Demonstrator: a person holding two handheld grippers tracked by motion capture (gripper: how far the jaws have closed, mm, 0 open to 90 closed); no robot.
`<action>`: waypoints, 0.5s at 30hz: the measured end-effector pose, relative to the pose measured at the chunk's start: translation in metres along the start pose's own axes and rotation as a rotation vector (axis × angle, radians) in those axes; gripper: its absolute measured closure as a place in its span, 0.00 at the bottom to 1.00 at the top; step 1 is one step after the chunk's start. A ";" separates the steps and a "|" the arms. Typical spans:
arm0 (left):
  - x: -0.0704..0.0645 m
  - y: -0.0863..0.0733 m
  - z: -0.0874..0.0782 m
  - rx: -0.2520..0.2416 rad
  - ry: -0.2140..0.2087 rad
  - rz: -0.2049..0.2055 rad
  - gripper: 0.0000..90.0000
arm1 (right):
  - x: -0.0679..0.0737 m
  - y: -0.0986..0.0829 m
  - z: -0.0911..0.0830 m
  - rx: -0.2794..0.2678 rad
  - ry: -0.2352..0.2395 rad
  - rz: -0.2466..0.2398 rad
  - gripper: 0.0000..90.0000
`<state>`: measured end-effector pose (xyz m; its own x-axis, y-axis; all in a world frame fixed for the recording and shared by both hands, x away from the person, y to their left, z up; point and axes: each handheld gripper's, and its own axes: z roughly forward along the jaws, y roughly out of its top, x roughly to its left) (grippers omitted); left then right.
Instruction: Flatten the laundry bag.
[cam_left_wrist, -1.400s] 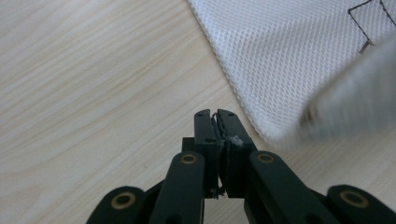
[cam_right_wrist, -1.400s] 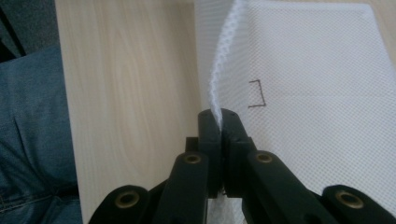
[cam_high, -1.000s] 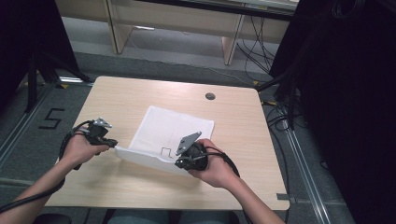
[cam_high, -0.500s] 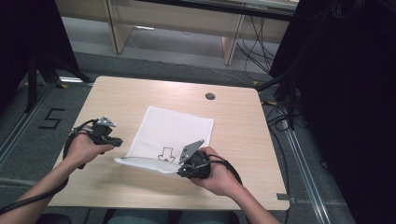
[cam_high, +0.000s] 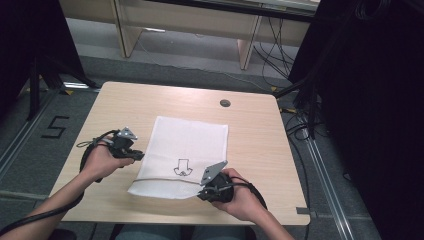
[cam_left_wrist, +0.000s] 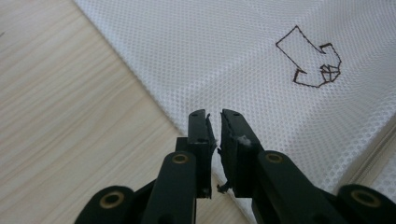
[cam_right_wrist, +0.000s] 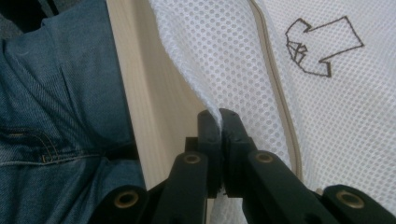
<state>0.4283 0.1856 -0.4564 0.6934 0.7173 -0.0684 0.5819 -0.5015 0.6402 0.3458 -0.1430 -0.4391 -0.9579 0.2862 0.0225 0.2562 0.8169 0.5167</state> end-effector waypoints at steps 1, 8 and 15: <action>-0.002 0.001 0.001 0.007 -0.003 0.008 0.91 | 0.000 -0.002 0.000 0.003 0.003 0.001 0.99; -0.017 0.004 0.011 0.017 -0.037 0.034 0.90 | 0.001 -0.016 -0.001 0.004 0.002 0.033 0.99; -0.027 0.004 0.015 0.039 -0.048 0.058 0.89 | 0.001 -0.027 -0.001 0.026 0.001 0.061 0.98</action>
<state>0.4188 0.1570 -0.4635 0.7453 0.6631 -0.0692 0.5556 -0.5604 0.6143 0.3378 -0.1660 -0.4520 -0.9406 0.3353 0.0537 0.3171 0.8110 0.4917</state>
